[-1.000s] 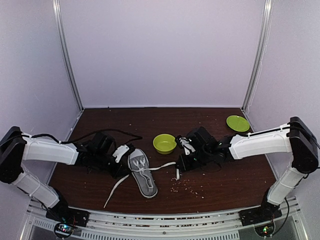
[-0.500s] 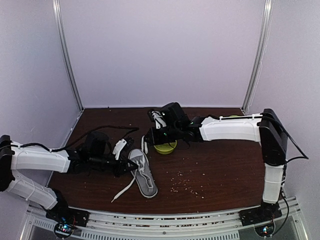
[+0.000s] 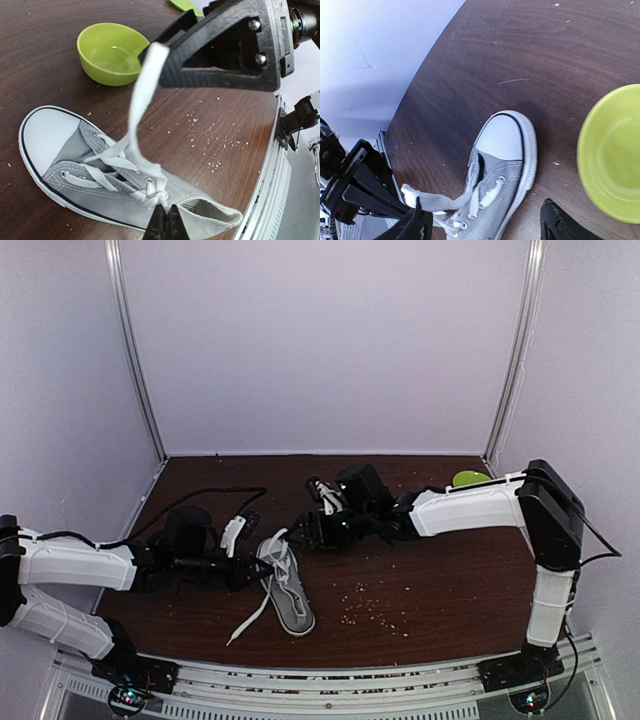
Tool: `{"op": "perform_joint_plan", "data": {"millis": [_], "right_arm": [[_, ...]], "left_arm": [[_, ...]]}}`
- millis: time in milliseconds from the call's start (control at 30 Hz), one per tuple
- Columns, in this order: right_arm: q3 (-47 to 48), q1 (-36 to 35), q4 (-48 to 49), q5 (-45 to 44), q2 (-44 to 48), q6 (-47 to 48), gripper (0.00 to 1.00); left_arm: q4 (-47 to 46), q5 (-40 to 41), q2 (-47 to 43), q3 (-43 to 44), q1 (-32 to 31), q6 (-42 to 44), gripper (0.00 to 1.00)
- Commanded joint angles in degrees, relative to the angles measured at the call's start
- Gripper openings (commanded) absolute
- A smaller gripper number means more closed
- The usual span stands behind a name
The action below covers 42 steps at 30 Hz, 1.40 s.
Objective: Tie the shoes
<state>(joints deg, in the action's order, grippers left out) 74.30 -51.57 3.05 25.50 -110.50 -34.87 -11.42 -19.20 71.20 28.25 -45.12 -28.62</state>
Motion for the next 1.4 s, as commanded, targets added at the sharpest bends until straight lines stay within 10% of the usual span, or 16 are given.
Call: {"op": "perform_joint_plan", "data": {"millis": [0,200,767,1200,1367], "right_arm": [[-7.9,1.4,8.0,2.9,8.0,4.1,0.74],[-14.7,-0.9,11.5,2.0,9.7,6.0,0.72],[1.1,-2.4,9.1,0.5,-2.3,6.7,0.0],[28.3,-6.3,-2.0,3.9,-22.4,5.6,0.0],[29.2,-5.9,-4.4,1.7,-23.7,6.8,0.37]], "left_arm": [[3.6,2.4,1.3,5.6,-0.3,-2.6,0.0],[3.8,0.9,4.1,8.5,-0.1,-5.9,0.0],[1.5,-1.1,-2.4,0.8,-0.1,-4.9,0.0],[0.0,-3.4,-5.3,-0.8,-0.1,-2.6,0.0],[-0.9,-4.4,-4.6,-0.9,-0.1,-2.8,0.0]]}}
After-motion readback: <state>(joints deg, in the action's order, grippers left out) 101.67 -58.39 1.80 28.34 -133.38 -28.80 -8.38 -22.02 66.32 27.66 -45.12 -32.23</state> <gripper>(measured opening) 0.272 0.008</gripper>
